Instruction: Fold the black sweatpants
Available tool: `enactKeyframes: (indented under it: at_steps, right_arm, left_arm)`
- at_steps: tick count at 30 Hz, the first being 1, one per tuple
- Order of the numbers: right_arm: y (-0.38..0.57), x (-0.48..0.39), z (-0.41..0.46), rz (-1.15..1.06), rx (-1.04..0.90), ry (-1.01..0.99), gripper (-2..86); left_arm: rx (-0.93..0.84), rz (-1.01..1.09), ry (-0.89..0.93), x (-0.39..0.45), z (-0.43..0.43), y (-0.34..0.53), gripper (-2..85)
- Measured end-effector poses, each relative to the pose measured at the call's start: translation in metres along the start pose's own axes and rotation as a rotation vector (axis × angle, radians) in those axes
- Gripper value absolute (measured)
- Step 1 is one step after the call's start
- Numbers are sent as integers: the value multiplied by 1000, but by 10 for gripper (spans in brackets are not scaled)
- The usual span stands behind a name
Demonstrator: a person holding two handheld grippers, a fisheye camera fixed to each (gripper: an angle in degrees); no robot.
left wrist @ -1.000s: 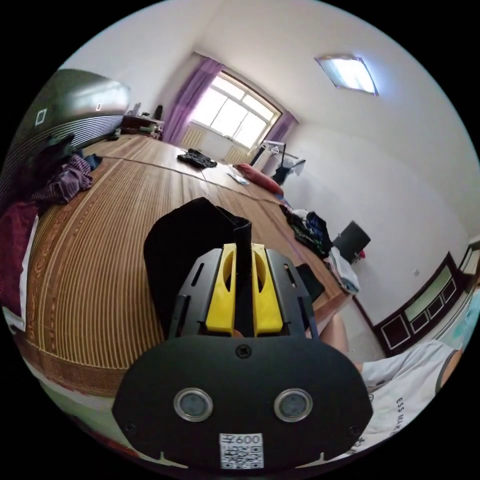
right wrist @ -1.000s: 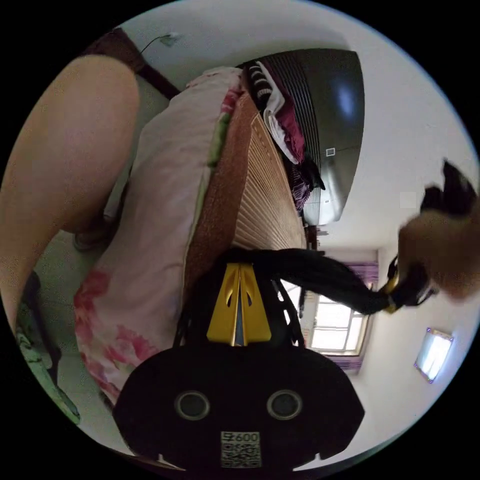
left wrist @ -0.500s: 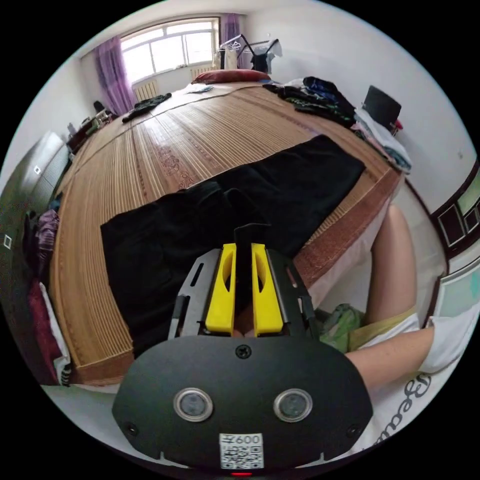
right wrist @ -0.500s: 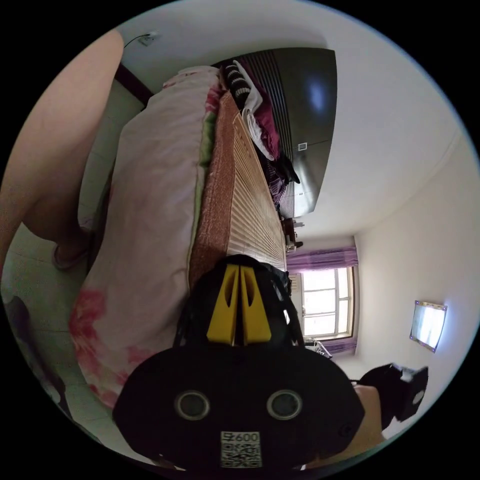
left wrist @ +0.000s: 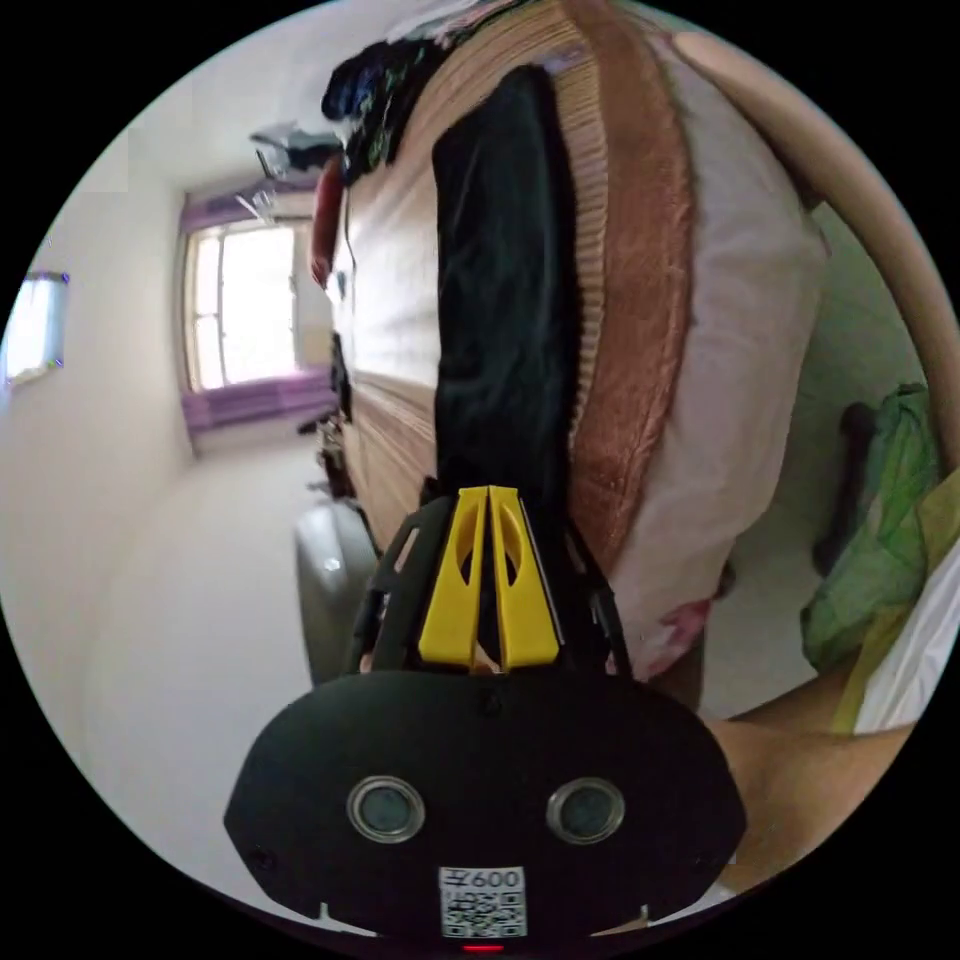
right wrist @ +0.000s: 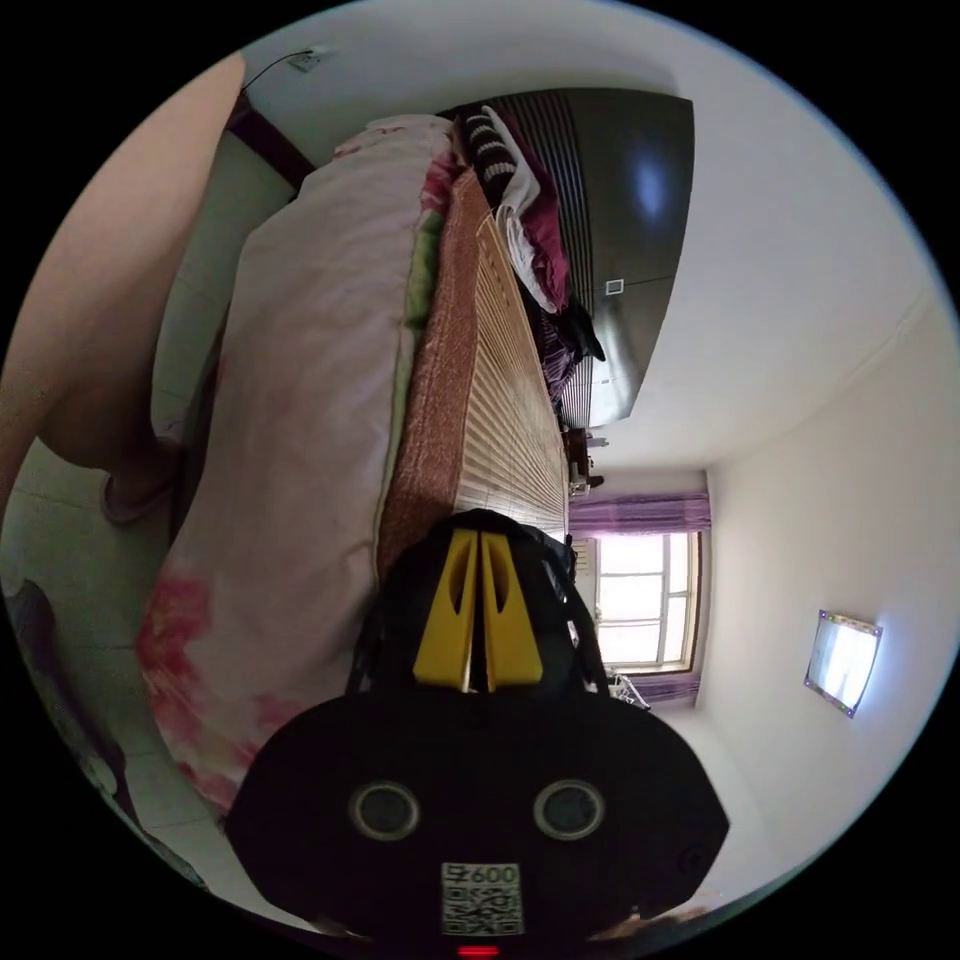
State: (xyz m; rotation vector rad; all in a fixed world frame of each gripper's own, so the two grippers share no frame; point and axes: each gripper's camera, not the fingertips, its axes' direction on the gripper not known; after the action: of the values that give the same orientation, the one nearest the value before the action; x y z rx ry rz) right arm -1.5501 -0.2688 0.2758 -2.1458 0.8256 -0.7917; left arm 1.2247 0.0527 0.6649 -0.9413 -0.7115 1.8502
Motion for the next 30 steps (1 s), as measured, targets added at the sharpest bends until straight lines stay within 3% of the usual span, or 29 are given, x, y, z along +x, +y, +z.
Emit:
enactKeyframes:
  at_steps: [3, 6, 12, 15, 17, 21, 23, 26, 30]
  right_arm:
    - [-5, 37, -10, 36, 13, 1, -8]
    - [-1, 84, -31, 93, 41, 1, -8]
    - [35, 183, -92, 266, 63, -96, -6]
    - [93, 264, -128, 530, 102, -183, 2]
    - [167, 350, -129, 840, 112, -305, 29]
    - [289, 480, -78, 1296, 104, -449, 77]
    - [351, 540, -10, 1526, 77, -690, 127]
    - [371, 578, 61, 1622, 94, -1042, 167]
    - [339, 604, 96, 1642, -1, -1121, 180]
  left_arm:
    - [77, -91, 129, -3, -22, 19, 9]
    - [161, -315, 259, -44, -30, 95, 8]
    - [214, -938, 273, -110, 4, 350, 9]
    - [200, -1261, 286, -130, 55, 491, 15]
    - [178, -1404, 429, -141, 117, 583, 25]
    - [272, -1467, 592, -146, 189, 670, 51]
    - [208, -1435, 711, -146, 245, 688, 74]
    - [214, -1432, 785, -147, 292, 700, 89]
    - [197, -1413, 734, -159, 318, 710, 96]
